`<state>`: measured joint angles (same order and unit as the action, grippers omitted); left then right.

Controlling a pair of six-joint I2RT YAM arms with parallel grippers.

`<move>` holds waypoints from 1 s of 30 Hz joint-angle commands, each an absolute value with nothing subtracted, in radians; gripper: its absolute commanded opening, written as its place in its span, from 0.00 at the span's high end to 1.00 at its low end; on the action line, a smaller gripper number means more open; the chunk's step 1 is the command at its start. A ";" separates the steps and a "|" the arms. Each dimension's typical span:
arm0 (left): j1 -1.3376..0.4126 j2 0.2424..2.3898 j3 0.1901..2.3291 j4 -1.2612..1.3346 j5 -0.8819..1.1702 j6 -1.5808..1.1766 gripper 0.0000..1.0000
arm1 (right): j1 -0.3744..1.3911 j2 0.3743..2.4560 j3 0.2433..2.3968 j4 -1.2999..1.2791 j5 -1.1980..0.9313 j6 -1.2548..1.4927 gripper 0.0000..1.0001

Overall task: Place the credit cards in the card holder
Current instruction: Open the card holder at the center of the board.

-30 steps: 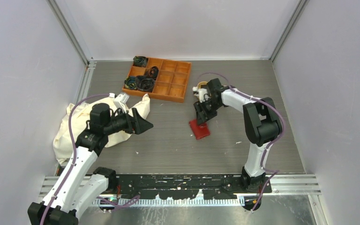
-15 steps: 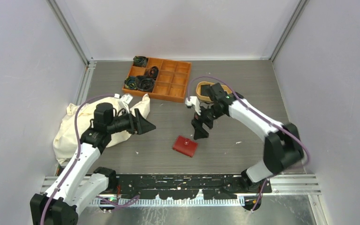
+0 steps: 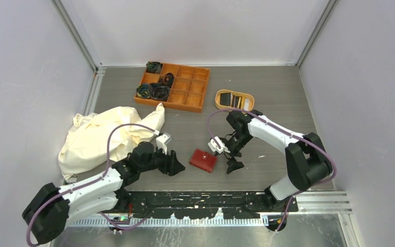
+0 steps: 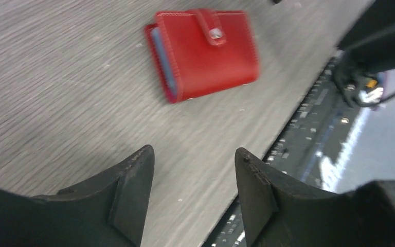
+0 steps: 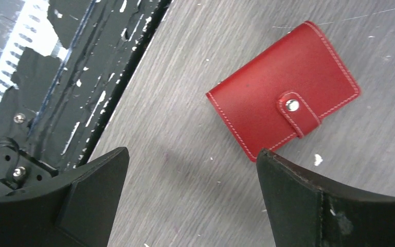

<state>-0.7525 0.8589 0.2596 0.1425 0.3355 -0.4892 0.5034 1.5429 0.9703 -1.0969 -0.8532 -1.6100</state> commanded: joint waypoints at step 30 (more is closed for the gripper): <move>-0.729 1.551 0.453 0.595 0.391 -0.532 0.75 | 0.744 1.753 1.151 -0.869 -0.591 -1.538 0.47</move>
<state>-0.7437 1.5204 0.4255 0.5163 0.3511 -0.5251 0.7364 1.7405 1.1336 -0.8524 -0.6323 -1.5208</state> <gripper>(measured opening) 0.305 0.554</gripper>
